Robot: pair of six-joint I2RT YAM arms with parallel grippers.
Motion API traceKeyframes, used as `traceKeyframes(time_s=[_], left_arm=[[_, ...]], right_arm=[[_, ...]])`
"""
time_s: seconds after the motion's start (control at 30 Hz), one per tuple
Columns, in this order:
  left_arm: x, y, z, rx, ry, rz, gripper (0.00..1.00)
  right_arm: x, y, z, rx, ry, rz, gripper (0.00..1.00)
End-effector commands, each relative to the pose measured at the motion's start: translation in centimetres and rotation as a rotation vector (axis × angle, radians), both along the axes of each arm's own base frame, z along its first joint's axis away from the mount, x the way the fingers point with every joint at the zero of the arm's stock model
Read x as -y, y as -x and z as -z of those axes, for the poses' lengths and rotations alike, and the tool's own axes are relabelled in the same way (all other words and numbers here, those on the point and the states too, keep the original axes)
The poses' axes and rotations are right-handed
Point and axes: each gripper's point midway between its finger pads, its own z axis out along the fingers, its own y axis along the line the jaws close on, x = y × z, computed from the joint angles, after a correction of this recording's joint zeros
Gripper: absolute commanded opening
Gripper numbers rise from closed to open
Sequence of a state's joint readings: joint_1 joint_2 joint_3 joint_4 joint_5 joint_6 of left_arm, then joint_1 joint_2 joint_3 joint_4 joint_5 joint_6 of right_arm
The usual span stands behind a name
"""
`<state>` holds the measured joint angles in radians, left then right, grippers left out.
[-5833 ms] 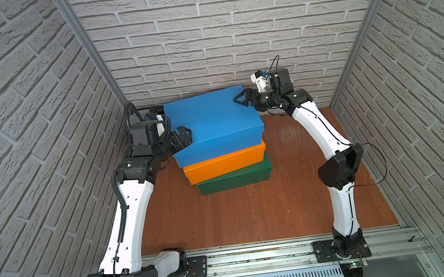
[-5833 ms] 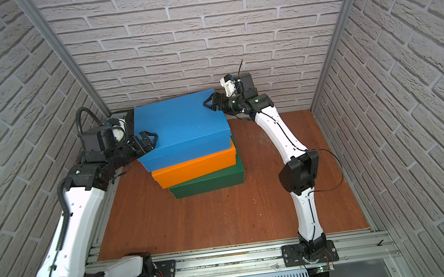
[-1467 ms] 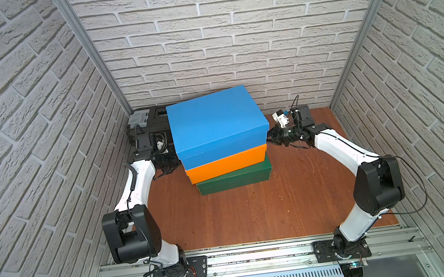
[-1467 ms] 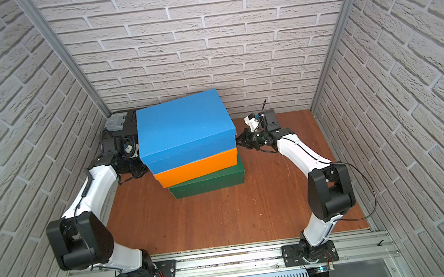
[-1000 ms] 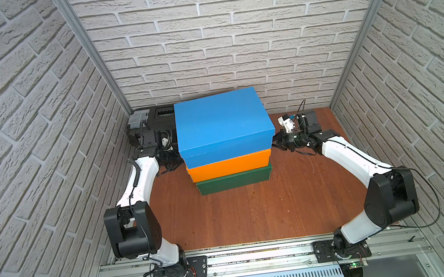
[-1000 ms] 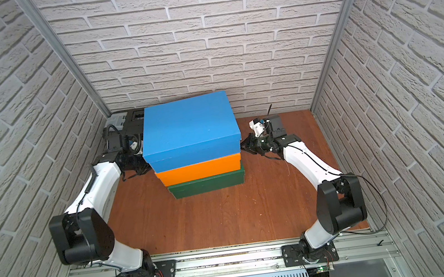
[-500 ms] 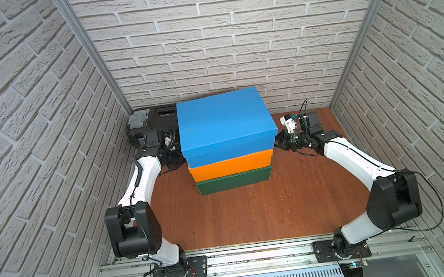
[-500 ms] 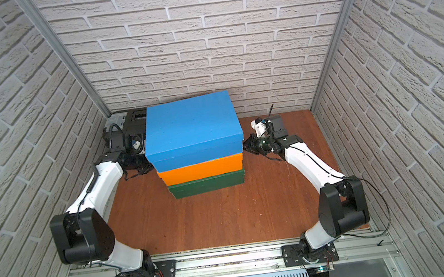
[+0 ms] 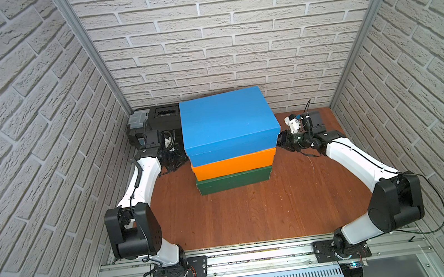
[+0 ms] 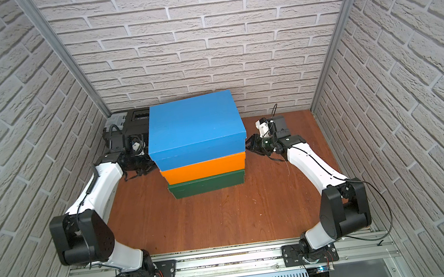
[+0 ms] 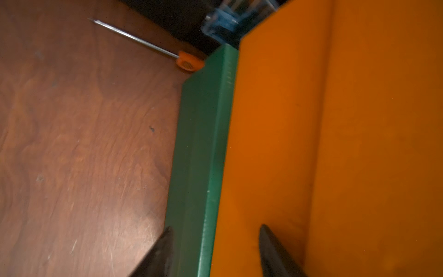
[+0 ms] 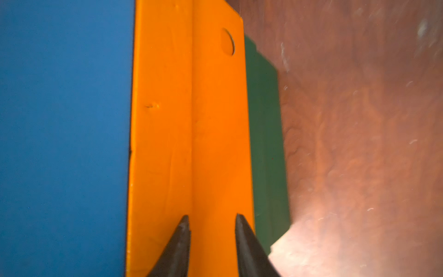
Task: Stack the shoeboxes
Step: Adjust the shoeboxes in the shoebox.
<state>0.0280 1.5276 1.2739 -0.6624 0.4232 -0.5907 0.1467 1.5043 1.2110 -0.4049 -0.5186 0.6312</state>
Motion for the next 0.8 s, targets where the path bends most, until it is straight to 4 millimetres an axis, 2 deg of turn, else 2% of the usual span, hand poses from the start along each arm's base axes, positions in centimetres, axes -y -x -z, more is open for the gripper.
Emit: traceKeyframes(time_s=[0.0,0.1,0.27,0.77], left_arm=[[0.0,0.5,-2.1,0.055,0.009,0.017,0.76],[-1.4,0.5,-2.7,0.072,0.006,-0.012,0.79],[-2.4,0.5,-3.3,0.094,0.011,-0.028,0.8],[-0.4,2.7,-1.8,0.079,0.06,0.005,0.78]], right_arm=[[-2.1,1.3,-2.5,0.062,-0.053,-0.095,0.52],[-1.7,1.2,-2.5,0.064,-0.036,-0.086,0.61],[-1.9,1.1,-2.8,0.065,-0.036,-0.094,0.62],[-1.6,1.0,-3.0,0.062,-0.024,-0.086,0.61]])
